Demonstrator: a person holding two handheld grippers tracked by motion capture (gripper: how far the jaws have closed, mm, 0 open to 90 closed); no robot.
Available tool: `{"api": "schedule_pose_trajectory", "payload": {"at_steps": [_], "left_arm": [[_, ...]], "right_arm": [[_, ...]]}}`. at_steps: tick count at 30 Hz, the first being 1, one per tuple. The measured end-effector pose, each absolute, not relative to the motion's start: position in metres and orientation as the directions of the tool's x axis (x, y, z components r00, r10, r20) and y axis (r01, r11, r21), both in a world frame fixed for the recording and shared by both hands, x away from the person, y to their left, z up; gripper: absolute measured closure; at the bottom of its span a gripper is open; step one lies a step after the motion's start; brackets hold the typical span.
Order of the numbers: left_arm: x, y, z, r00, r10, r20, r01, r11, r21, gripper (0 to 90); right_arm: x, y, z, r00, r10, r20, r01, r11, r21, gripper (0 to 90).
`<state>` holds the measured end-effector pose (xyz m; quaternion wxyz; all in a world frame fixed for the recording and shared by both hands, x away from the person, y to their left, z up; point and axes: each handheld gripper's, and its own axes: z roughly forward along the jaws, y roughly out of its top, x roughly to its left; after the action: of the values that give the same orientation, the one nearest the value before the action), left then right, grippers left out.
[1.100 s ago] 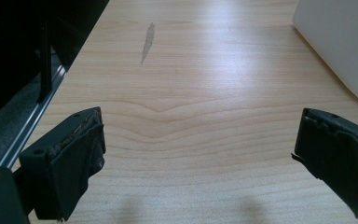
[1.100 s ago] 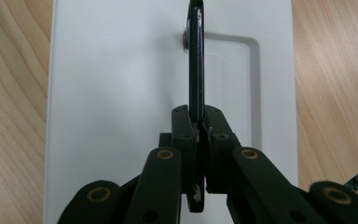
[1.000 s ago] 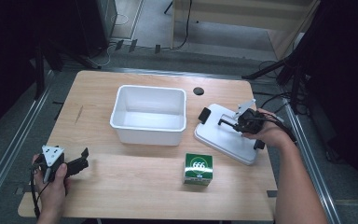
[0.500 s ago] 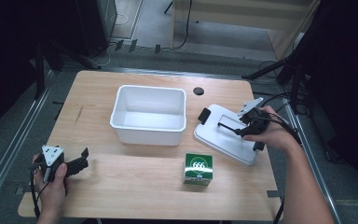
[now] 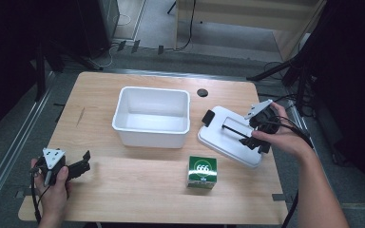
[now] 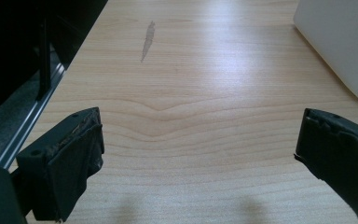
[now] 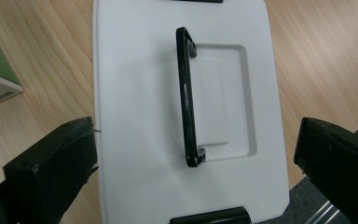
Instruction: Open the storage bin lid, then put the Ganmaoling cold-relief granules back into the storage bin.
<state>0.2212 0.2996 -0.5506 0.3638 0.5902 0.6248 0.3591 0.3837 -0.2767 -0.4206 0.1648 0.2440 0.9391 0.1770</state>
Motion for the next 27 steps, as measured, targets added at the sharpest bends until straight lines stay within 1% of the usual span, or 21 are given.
{"api": "schedule_pose_trajectory", "payload": {"at_steps": [2, 8, 16, 18, 21, 25, 27], "left_arm": [[0.221, 0.3, -0.551, -0.039, 0.999, -0.036, 0.482, 0.05, 0.875, 1.7], [0.221, 0.299, -0.551, -0.033, 0.999, -0.027, 0.487, 0.04, 0.873, 0.0], [0.222, 0.299, -0.551, -0.035, 0.999, -0.025, 0.491, 0.039, 0.871, 0.0], [0.221, 0.299, -0.551, -0.033, 0.999, -0.027, 0.49, 0.04, 0.871, 0.0], [0.221, 0.299, -0.551, -0.03, 0.999, -0.024, 0.489, 0.036, 0.871, 0.0], [0.221, 0.299, -0.551, -0.028, 0.999, -0.02, 0.494, 0.031, 0.869, 0.0], [0.221, 0.299, -0.551, -0.029, 0.999, -0.022, 0.493, 0.034, 0.87, 0.0]], "right_arm": [[0.379, -0.273, -0.418, -0.829, 0.505, -0.242, 0.382, 0.826, 0.415, 0.0], [0.362, -0.257, -0.411, -0.858, 0.446, -0.257, 0.316, 0.85, 0.421, 0.0], [0.345, -0.236, -0.407, -0.879, 0.393, -0.268, 0.264, 0.871, 0.414, 0.0], [0.342, -0.232, -0.407, -0.885, 0.379, -0.271, 0.252, 0.879, 0.406, 1.9], [0.337, -0.227, -0.408, -0.896, 0.352, -0.272, 0.219, 0.882, 0.418, 7.6], [0.331, -0.221, -0.41, -0.908, 0.324, -0.267, 0.187, 0.881, 0.434, 7.6], [0.329, -0.218, -0.412, -0.911, 0.311, -0.271, 0.172, 0.884, 0.434, 9.9]]}}
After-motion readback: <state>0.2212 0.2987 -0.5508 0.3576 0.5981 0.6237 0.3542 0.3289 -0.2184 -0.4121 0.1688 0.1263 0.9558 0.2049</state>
